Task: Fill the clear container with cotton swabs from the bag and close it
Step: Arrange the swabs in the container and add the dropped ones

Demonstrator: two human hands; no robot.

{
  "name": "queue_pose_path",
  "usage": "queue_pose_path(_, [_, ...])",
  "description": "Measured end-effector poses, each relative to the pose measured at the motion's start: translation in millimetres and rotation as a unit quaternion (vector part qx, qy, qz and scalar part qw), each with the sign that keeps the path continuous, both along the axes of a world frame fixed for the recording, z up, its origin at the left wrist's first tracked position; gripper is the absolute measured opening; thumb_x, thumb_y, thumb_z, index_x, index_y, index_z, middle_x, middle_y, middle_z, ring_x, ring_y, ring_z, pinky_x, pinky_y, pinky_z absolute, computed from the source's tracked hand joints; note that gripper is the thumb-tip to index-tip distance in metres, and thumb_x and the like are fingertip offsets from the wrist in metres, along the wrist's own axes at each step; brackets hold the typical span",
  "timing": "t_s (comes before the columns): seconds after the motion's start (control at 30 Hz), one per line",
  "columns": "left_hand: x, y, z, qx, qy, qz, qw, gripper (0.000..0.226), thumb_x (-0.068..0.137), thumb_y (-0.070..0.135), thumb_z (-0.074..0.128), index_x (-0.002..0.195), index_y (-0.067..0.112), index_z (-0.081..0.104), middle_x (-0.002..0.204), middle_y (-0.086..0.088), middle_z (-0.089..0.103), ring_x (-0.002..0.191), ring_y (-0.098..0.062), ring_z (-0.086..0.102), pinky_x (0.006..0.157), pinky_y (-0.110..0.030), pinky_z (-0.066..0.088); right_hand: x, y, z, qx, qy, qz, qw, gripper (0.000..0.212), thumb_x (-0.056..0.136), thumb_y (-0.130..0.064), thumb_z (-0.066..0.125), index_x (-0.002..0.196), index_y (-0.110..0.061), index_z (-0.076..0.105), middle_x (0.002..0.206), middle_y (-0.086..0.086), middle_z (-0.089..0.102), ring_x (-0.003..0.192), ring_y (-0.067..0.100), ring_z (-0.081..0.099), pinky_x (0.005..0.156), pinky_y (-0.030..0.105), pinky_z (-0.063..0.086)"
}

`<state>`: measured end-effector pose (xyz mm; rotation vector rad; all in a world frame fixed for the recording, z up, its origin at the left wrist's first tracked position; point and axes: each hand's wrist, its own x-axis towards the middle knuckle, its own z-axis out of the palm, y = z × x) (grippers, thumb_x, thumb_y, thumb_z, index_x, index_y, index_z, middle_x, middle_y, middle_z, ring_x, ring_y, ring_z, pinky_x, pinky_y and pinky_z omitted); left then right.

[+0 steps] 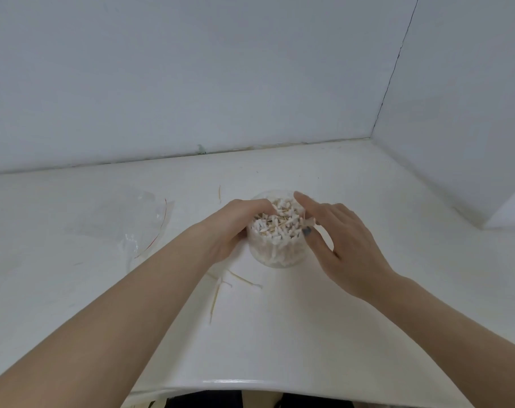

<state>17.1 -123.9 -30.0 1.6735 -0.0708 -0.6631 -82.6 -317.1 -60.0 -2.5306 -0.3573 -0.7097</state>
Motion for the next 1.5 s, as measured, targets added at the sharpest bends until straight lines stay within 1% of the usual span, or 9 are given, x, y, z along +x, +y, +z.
queue_pose_path(0.17, [-6, -5, 2, -0.030, 0.021, 0.002, 0.999, 0.031, 0.090, 0.013, 0.060, 0.118, 0.005, 0.072, 0.111, -0.008, 0.079, 0.107, -0.023, 0.075, 0.095, -0.031, 0.056, -4, -3, -7, -0.047, -0.019, 0.006, 0.999, 0.039, 0.101, -0.025, 0.046, 0.136, -0.013, 0.061, 0.124, -0.003, 0.064, 0.110, 0.020, 0.056, 0.094, 0.035, 0.048])
queue_pose_path(0.33, [-10, -5, -1, -0.065, 0.025, 0.011, 0.997, 0.035, 0.092, 0.013, 0.059, 0.125, 0.003, 0.068, 0.115, -0.011, 0.078, 0.108, -0.025, 0.075, 0.099, -0.034, 0.056, -10, 1, -9, 0.024, 0.042, -0.004, 0.999, 0.058, 0.101, -0.037, 0.039, 0.157, -0.024, 0.030, 0.123, -0.020, 0.054, 0.111, 0.002, 0.049, 0.096, 0.007, 0.032])
queue_pose_path(0.5, [-11, -4, -8, -0.101, 0.023, 0.022, 0.994, 0.061, 0.075, 0.018, 0.063, 0.133, -0.001, 0.061, 0.119, -0.015, 0.076, 0.110, -0.029, 0.074, 0.102, -0.039, 0.056, -8, 0, -8, 0.008, 0.009, -0.002, 1.000, 0.045, 0.102, -0.033, 0.039, 0.141, -0.016, 0.055, 0.127, -0.009, 0.064, 0.116, 0.012, 0.054, 0.097, 0.030, 0.046])
queue_pose_path(0.63, [-12, -4, -10, -0.138, 0.026, 0.024, 0.990, 0.055, 0.079, 0.010, 0.056, 0.132, -0.005, 0.061, 0.121, -0.019, 0.074, 0.111, -0.033, 0.073, 0.095, -0.038, 0.060, -10, -1, -7, 0.035, 0.054, -0.016, 0.998, 0.056, 0.100, -0.035, 0.041, 0.155, -0.024, 0.034, 0.120, -0.017, 0.059, 0.110, 0.003, 0.050, 0.095, 0.006, 0.033])
queue_pose_path(0.8, [-18, -7, -9, -0.162, 0.045, 0.028, 0.985, 0.043, 0.090, 0.001, 0.044, 0.127, -0.006, 0.065, 0.121, -0.021, 0.074, 0.109, -0.033, 0.074, 0.091, -0.037, 0.062, -10, 3, -2, 0.063, 0.058, -0.036, 0.996, 0.046, 0.101, -0.029, 0.047, 0.146, -0.025, 0.047, 0.119, -0.016, 0.063, 0.115, 0.004, 0.051, 0.094, 0.023, 0.042])
queue_pose_path(0.87, [-18, -7, -9, -0.164, 0.048, 0.026, 0.985, 0.043, 0.090, 0.000, 0.041, 0.125, -0.005, 0.066, 0.120, -0.021, 0.074, 0.109, -0.033, 0.074, 0.091, -0.037, 0.062, -9, 4, -1, 0.101, 0.079, -0.039, 0.991, 0.044, 0.102, -0.026, 0.049, 0.146, -0.029, 0.046, 0.118, -0.019, 0.061, 0.114, 0.000, 0.051, 0.093, 0.017, 0.040])
queue_pose_path(1.1, [-17, -8, -9, -0.138, 0.025, 0.033, 0.990, 0.066, 0.070, 0.011, 0.059, 0.134, -0.007, 0.059, 0.126, -0.025, 0.070, 0.117, -0.040, 0.069, 0.108, -0.053, 0.051, -7, 3, 2, 0.145, 0.096, -0.041, 0.984, 0.032, 0.099, -0.026, 0.051, 0.130, -0.032, 0.059, 0.110, -0.024, 0.061, 0.113, -0.002, 0.051, 0.093, 0.012, 0.037])
queue_pose_path(1.23, [-18, -9, -7, -0.114, 0.009, 0.038, 0.993, 0.067, 0.068, 0.014, 0.060, 0.132, -0.009, 0.059, 0.124, -0.025, 0.071, 0.114, -0.040, 0.070, 0.109, -0.054, 0.050, -11, 3, -3, 0.166, 0.088, -0.018, 0.982, 0.028, 0.100, -0.024, 0.053, 0.124, -0.028, 0.066, 0.122, -0.024, 0.062, 0.118, 0.002, 0.048, 0.096, 0.006, 0.032])
queue_pose_path(1.5, [-18, -3, -8, -0.107, -0.001, 0.094, 0.990, 0.092, 0.060, 0.038, 0.079, 0.141, 0.009, 0.047, 0.132, -0.013, 0.064, 0.120, -0.029, 0.067, 0.104, -0.045, 0.054, -16, 4, -4, 0.112, 0.046, -0.007, 0.993, 0.034, 0.096, -0.037, 0.050, 0.122, -0.028, 0.069, 0.133, -0.017, 0.057, 0.131, 0.007, 0.044, 0.109, 0.024, 0.037])
